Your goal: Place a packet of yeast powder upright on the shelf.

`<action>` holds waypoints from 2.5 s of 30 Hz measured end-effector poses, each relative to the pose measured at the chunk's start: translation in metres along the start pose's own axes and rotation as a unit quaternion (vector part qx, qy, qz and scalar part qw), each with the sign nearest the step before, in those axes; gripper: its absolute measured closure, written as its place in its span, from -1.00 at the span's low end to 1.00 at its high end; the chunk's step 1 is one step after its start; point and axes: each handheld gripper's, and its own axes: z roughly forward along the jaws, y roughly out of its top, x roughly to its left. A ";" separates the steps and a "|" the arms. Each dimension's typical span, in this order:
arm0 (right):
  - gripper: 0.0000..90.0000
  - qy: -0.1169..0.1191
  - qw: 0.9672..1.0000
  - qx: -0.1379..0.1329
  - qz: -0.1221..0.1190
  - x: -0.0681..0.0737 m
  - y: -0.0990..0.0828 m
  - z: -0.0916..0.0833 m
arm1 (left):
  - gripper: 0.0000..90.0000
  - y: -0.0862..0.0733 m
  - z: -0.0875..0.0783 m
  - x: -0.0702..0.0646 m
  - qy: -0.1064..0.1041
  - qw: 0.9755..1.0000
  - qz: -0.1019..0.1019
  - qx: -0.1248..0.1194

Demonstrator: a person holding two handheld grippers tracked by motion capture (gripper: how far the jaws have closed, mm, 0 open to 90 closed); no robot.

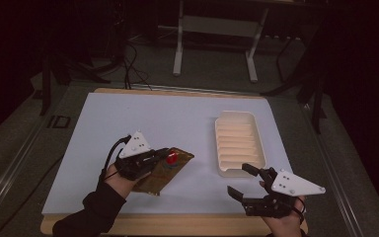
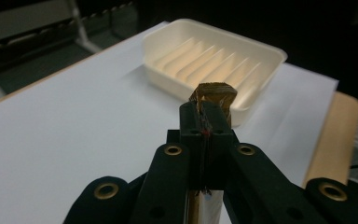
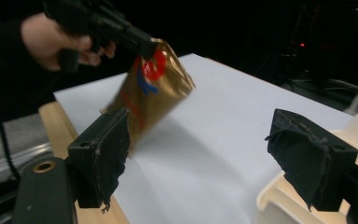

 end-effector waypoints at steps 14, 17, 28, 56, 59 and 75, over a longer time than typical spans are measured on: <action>0.09 0.051 0.996 0.071 -0.015 -0.008 0.026 0.035 | 0.99 0.011 -0.006 -0.011 -0.045 0.995 -0.013 -0.083; 0.08 0.058 0.995 0.080 -0.009 -0.007 0.026 0.044 | 0.99 0.012 -0.006 -0.015 -0.065 0.992 -0.017 -0.105; 0.05 0.080 0.992 0.100 -0.014 -0.005 0.035 0.068 | 0.99 0.019 0.004 -0.034 -0.095 0.987 -0.014 -0.125; 0.77 0.160 0.972 0.167 -0.033 -0.014 0.045 0.082 | 0.91 0.015 0.011 -0.029 -0.125 0.984 -0.017 -0.123; 0.77 0.158 0.973 0.163 -0.039 -0.016 0.049 0.081 | 0.54 0.017 0.007 -0.027 -0.132 0.982 -0.024 -0.137; 0.77 0.152 0.975 0.143 -0.081 -0.034 0.079 0.066 | -0.82 0.003 -0.002 -0.019 -0.116 0.985 -0.019 -0.129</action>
